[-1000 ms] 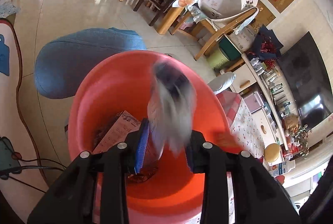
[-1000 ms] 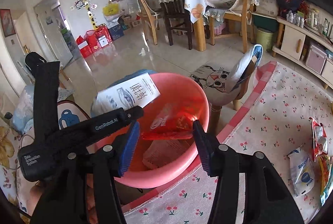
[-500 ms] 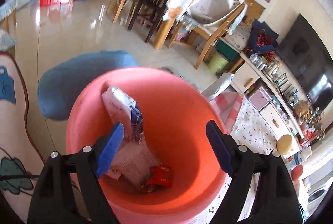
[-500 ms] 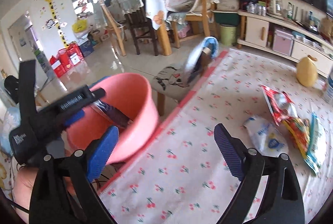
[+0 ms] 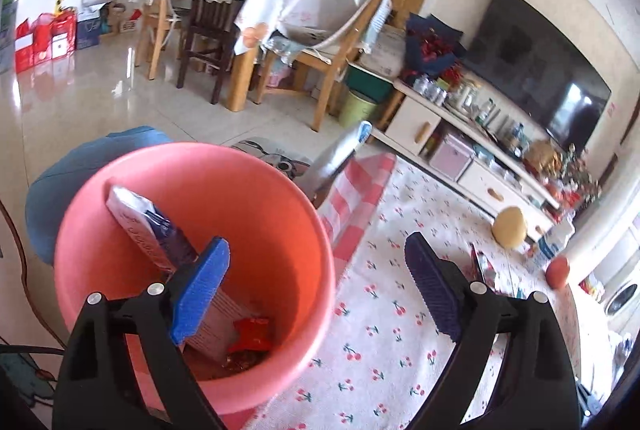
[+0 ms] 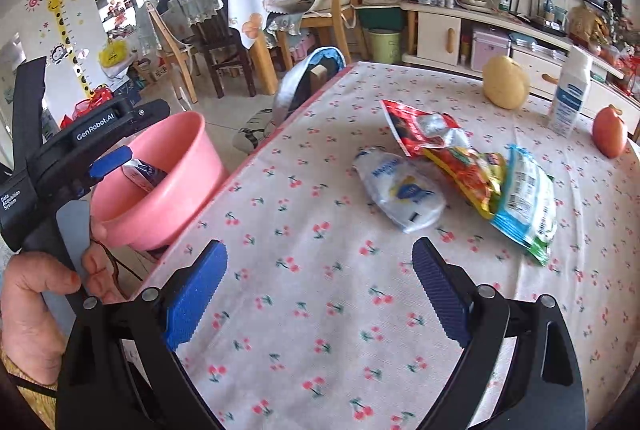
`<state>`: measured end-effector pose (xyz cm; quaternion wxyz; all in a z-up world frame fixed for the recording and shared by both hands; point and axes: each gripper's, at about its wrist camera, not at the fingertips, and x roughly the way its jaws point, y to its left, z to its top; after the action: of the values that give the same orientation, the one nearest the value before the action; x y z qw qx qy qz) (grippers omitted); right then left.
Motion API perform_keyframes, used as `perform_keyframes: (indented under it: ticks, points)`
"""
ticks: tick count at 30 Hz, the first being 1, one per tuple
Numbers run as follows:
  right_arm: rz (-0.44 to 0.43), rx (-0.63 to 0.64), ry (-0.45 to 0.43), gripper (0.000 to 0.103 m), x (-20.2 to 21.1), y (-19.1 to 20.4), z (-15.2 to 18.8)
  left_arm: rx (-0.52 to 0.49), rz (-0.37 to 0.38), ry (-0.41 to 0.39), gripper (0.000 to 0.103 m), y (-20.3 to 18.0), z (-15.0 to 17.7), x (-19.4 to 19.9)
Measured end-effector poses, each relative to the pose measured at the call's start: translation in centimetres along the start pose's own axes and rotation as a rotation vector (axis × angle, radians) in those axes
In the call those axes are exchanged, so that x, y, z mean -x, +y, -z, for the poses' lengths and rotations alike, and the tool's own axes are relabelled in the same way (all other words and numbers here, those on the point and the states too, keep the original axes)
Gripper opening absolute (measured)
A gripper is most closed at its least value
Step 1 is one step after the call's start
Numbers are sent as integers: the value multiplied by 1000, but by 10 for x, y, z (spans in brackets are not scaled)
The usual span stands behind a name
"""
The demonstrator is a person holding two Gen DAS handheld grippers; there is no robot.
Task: Collect trash
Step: 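Move both tools back over the table toward the remaining wrappers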
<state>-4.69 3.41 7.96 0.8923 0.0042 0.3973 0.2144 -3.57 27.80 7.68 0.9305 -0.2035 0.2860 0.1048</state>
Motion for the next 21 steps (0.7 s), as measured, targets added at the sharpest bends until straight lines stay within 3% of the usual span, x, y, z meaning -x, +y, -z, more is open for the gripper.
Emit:
perform_keyframes:
  ticks: [10,21]
  points:
    - [22,-49,-8,93,24,-44,23,-166,-35,61,92,-45,22,-4]
    - [54,-99,-58,94,49,-84,34,-266,-59,36,96,-75,33,-1]
